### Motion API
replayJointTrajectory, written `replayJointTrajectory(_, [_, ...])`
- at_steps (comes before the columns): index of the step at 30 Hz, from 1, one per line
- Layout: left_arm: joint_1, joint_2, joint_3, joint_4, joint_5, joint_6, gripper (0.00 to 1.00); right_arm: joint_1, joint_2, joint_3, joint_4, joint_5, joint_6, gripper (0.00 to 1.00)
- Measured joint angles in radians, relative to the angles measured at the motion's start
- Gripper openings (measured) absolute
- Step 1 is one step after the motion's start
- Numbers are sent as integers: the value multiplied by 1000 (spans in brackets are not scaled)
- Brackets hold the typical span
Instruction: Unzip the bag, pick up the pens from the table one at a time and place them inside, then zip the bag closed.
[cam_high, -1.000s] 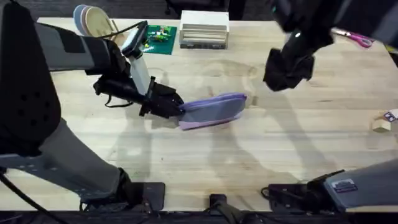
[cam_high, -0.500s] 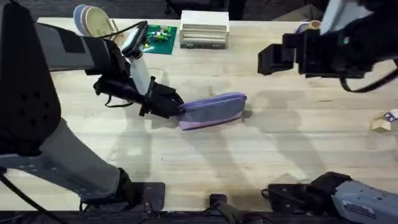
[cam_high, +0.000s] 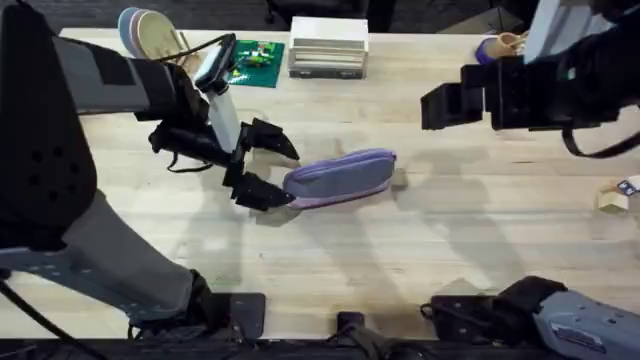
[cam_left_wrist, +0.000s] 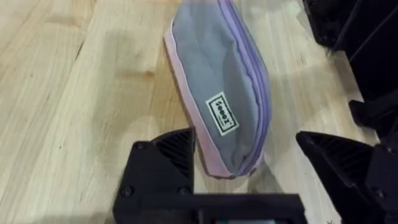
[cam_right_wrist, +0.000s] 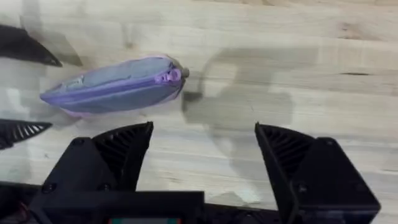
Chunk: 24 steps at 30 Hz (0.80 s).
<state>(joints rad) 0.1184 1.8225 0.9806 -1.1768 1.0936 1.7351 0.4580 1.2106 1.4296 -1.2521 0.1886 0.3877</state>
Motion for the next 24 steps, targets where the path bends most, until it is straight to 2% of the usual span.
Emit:
replayJointTrajectory(7, [0, -10, 23, -1, -27, 0, 996, 0, -1, 0, -6, 0, -82, 998])
replayJointTrajectory(11, [0, -109, 74, -13, -84, -14, 996, 0, -21, 0, -6, 2, -125, 998])
replayJointTrajectory(14, [0, -208, 114, -20, -136, -64, 996, 0, -47, 0, -6, 3, -154, 998])
replayJointTrajectory(15, [0, -428, 157, -24, -265, -268, 995, 0, -86, 0, -7, 3, -180, 998])
replayJointTrajectory(17, [0, -492, 166, -26, -305, -360, 995, 0, -93, 0, -7, 3, -180, 998])
replayJointTrajectory(18, [0, -611, 187, -29, -413, -599, 995, 0, -104, 0, -8, 4, -184, 997])
replayJointTrajectory(20, [0, -673, 197, -31, -477, -736, 996, 0, -105, 0, -8, 5, -186, 997])
replayJointTrajectory(24, [0, -779, 200, -38, -567, -951, 996, 0, -105, 0, -8, 6, -187, 998])
